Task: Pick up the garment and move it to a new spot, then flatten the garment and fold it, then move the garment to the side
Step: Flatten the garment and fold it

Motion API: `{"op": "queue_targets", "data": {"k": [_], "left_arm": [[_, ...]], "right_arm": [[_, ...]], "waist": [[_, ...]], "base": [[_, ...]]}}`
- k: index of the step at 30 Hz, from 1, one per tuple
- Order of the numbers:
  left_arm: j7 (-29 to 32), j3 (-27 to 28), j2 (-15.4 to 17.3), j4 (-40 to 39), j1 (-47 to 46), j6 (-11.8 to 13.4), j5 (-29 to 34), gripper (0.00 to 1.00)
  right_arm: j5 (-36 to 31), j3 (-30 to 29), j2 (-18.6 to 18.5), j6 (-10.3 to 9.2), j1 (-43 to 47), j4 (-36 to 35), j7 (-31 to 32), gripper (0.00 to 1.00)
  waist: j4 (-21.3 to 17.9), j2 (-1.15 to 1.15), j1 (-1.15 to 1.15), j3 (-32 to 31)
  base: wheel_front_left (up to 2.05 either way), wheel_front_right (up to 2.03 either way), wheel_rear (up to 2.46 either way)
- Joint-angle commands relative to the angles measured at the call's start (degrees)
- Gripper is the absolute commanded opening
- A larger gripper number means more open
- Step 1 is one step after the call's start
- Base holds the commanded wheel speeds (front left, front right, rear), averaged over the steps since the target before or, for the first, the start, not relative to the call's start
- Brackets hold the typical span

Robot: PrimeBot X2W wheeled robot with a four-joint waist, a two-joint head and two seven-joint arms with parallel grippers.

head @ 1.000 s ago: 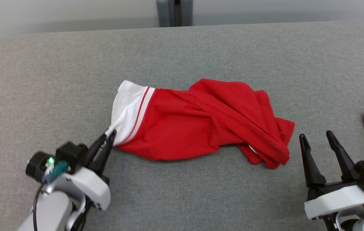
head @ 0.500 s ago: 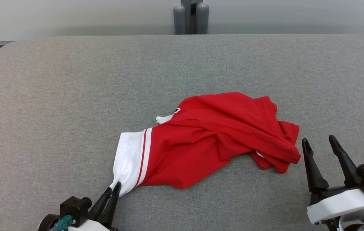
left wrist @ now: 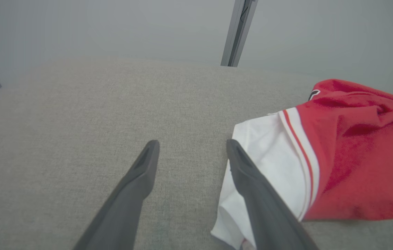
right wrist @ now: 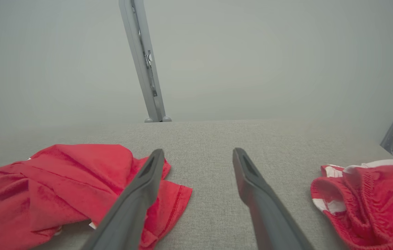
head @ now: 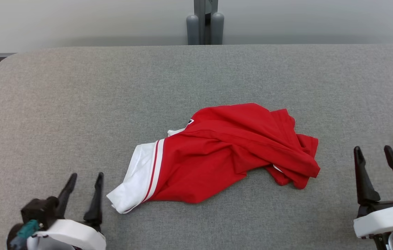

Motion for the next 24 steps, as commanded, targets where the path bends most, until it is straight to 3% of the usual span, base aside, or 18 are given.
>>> {"op": "queue_targets", "data": {"k": [1, 9, 24], "left_arm": [[-0.5, 1.0, 0.6, -1.0, -0.2, 0.8, -0.2, 1.00], [-1.3, 6.2, 3.0, -9.2, -0.5, 5.4, 0.7, 1.00], [-2.2, 7.8, 2.3, -17.0, 5.9, 9.2, 2.5, 1.00]], "right_arm": [[0.0, -0.5, -0.3, -0.02, -0.5, -0.4, -0.3, 1.00], [-0.4, -2.9, -0.3, -0.02, -1.0, -1.0, 0.6, 1.00], [1.0, 0.9, -0.3, -0.02, 2.5, 0.2, 2.1, 1.00]], "waist": [[-0.2, 0.00, 0.00, -0.1], [-0.9, 0.00, 0.00, -1.3], [-0.6, 0.00, 0.00, -4.3]], "base": [[0.00, 0.00, 0.00], [0.00, 0.00, 0.00], [0.00, 0.00, 0.00]]}}
